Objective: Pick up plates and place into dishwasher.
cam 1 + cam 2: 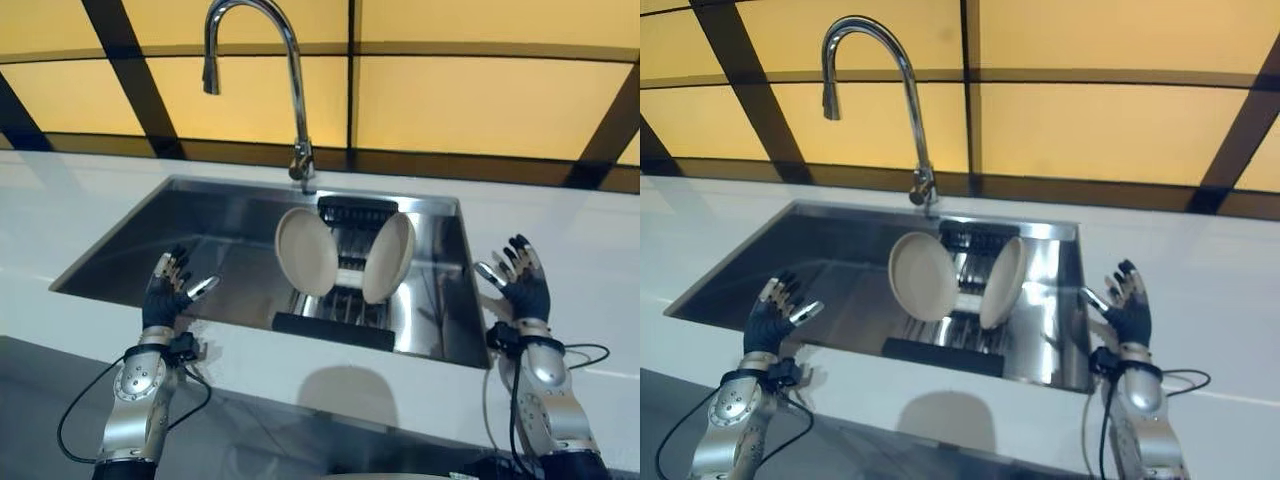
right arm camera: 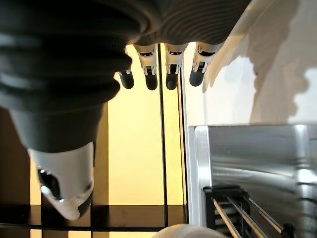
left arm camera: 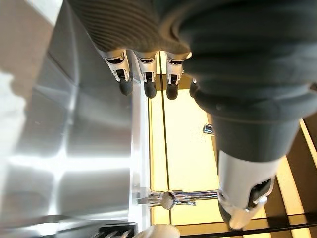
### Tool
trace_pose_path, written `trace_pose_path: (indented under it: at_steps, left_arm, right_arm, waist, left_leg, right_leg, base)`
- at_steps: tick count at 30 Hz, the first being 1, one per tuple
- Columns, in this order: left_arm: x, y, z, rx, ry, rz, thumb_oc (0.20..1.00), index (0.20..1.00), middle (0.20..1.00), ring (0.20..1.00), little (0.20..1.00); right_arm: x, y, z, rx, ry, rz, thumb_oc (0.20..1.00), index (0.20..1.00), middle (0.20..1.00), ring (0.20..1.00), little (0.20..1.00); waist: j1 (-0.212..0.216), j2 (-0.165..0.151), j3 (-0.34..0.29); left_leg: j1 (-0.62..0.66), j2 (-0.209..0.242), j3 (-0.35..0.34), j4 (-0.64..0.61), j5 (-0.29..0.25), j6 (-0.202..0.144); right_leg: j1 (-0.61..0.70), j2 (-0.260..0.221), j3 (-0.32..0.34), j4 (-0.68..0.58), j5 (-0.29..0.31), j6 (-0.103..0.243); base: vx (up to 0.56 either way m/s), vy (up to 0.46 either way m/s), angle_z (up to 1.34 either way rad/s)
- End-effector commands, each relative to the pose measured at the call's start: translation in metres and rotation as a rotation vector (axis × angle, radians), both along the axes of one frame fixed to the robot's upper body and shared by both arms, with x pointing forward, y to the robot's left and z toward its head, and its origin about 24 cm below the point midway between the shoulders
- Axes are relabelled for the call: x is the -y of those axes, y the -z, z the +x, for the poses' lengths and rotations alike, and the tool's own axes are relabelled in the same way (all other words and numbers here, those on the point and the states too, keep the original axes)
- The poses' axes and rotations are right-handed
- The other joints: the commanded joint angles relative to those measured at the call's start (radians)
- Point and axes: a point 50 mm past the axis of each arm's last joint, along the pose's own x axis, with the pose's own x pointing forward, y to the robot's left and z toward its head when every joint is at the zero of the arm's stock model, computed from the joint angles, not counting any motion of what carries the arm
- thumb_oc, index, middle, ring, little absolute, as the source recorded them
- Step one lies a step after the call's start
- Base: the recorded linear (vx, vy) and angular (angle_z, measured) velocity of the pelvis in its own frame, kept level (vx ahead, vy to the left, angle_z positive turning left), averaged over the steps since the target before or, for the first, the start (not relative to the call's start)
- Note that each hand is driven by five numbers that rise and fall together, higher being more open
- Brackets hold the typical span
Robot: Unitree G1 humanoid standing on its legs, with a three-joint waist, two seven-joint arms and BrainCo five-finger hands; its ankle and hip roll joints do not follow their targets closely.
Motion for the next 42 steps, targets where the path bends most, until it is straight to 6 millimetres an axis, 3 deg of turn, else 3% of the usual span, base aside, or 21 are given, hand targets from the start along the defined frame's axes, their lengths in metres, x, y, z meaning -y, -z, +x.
trace_pose_path:
  at_steps: [1,4,10,20,26,34,42]
  left_arm:
    - [-0.018,-0.031,0.005,0.14,-0.043,0.108,1.0,1.0,1.0,1.0,1.0]
    - [-0.024,-0.031,0.002,0.136,-0.074,0.147,1.0,1.0,1.0,1.0,1.0]
    - [-0.036,-0.044,0.006,0.15,-0.136,0.398,1.0,1.0,1.0,1.0,1.0]
    - [-0.065,-0.086,0.002,0.228,-0.241,0.972,1.0,1.0,1.0,1.0,1.0]
    - [-0.063,-0.097,0.005,0.306,-0.243,1.263,1.0,1.0,1.0,1.0,1.0]
    - [-0.056,-0.096,0.01,0.366,-0.178,1.546,1.0,1.0,1.0,1.0,1.0]
    - [-0.049,-0.085,0.017,0.401,-0.133,1.699,1.0,1.0,1.0,1.0,1.0]
  right_arm:
    - [-0.003,-0.006,0.005,0.045,-0.002,-0.042,1.0,1.0,1.0,1.0,1.0]
    - [-0.002,-0.007,0.003,0.043,-0.006,-0.051,1.0,1.0,1.0,1.0,1.0]
    - [0.007,-0.007,-0.001,0.027,-0.005,-0.054,1.0,1.0,1.0,1.0,1.0]
    - [0.017,0.0,-0.01,-0.031,-0.024,-0.061,1.0,1.0,1.0,1.0,1.0]
    - [0.026,0.0,-0.014,-0.041,-0.031,-0.07,1.0,1.0,1.0,1.0,1.0]
    - [0.033,-0.003,-0.012,-0.042,-0.051,-0.108,1.0,1.0,1.0,1.0,1.0]
    - [0.048,-0.019,-0.007,-0.029,-0.057,-0.187,1.0,1.0,1.0,1.0,1.0]
  waist:
    - [0.014,-0.032,-0.026]
    - [0.013,-0.021,-0.034]
    - [-0.035,0.003,-0.045]
    - [-0.091,0.025,-0.032]
    - [-0.123,0.029,-0.015]
    - [-0.158,0.063,0.026]
    - [-0.199,0.112,0.084]
  left_leg:
    - [-0.059,-0.006,-0.072,-0.027,-0.077,-0.004]
    - [-0.04,-0.021,-0.127,-0.073,-0.076,-0.009]
    - [-0.001,-0.003,-0.047,-0.104,-0.082,-0.018]
    - [0.045,-0.031,0.022,-0.125,-0.125,0.019]
    - [0.052,-0.039,0.05,-0.137,-0.131,0.032]
    - [0.034,-0.057,0.077,-0.119,-0.14,0.045]
    - [-0.004,-0.082,0.102,-0.093,-0.138,0.054]
  right_leg:
    - [-0.034,0.034,0.007,-0.026,0.003,0.016]
    - [-0.044,0.03,0.03,-0.031,-0.001,0.021]
    - [-0.056,0.011,0.027,-0.024,-0.001,0.039]
    - [-0.09,-0.01,0.086,-0.026,0.031,0.087]
    - [-0.118,-0.018,0.104,-0.019,0.045,0.105]
    - [-0.173,-0.038,0.13,0.019,0.053,0.122]
    - [-0.241,-0.057,0.167,0.066,0.06,0.134]
  base:
    - [0.03,0.089,-0.24]
    - [0.04,0.154,-0.3]
    - [0.07,0.161,-0.13]
    - [0.09,0.118,-0.18]
    - [0.05,0.06,-0.19]
    - [0.04,0.084,-0.09]
    - [0.02,0.145,-0.13]
